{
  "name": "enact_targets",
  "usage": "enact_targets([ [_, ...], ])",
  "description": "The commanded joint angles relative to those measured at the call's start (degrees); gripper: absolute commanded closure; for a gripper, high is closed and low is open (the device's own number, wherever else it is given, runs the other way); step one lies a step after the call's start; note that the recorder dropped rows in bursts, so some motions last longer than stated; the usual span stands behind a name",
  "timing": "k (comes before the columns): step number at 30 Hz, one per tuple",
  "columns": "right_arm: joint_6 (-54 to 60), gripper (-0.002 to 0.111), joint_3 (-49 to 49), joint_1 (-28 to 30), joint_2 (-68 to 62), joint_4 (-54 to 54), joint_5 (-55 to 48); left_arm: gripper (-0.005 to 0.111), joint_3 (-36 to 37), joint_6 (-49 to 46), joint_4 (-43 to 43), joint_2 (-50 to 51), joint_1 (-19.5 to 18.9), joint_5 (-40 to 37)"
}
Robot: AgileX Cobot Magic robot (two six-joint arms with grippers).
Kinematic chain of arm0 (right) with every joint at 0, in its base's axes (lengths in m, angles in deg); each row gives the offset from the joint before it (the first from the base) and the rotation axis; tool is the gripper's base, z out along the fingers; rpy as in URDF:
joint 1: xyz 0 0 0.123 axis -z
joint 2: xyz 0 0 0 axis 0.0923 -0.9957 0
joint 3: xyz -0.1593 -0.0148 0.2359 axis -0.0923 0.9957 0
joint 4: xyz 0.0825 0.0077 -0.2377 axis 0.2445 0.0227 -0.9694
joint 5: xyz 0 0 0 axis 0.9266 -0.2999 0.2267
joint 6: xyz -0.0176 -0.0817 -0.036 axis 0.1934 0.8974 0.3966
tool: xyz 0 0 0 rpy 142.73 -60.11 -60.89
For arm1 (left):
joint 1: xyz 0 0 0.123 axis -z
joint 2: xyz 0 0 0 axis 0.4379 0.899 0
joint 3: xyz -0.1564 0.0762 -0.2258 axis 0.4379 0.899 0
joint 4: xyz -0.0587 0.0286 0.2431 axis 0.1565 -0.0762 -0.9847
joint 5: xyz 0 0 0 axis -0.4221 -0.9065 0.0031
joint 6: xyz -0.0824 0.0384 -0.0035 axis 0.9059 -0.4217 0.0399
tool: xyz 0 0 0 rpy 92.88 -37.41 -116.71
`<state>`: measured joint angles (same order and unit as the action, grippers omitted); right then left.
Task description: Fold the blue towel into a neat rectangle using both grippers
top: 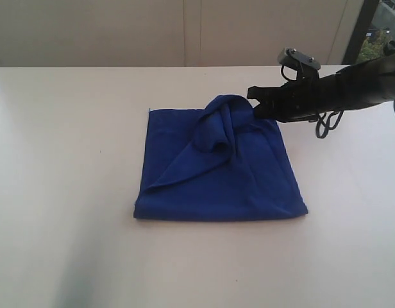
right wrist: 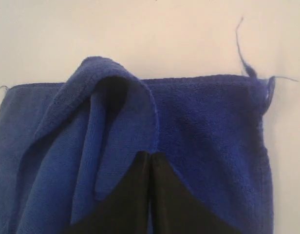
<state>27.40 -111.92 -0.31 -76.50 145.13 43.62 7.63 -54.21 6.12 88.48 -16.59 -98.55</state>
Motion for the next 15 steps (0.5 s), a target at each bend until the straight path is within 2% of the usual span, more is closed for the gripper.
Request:
enact_targets([
  [1, 0.4, 0.108, -0.1, 0.4, 0.5, -2.0, 1.5, 0.107, 0.4, -0.1, 0.6, -0.3, 0.0, -0.1],
  [8, 0.4, 0.108, -0.1, 0.4, 0.5, -7.3, 5.5, 0.107, 0.4, -0.1, 0.6, -0.3, 0.0, -0.1],
  [15, 1.3, 0.108, -0.1, 0.4, 2.9, -7.3, 1.0, 0.107, 0.4, -0.1, 0.6, -0.3, 0.0, -0.1],
])
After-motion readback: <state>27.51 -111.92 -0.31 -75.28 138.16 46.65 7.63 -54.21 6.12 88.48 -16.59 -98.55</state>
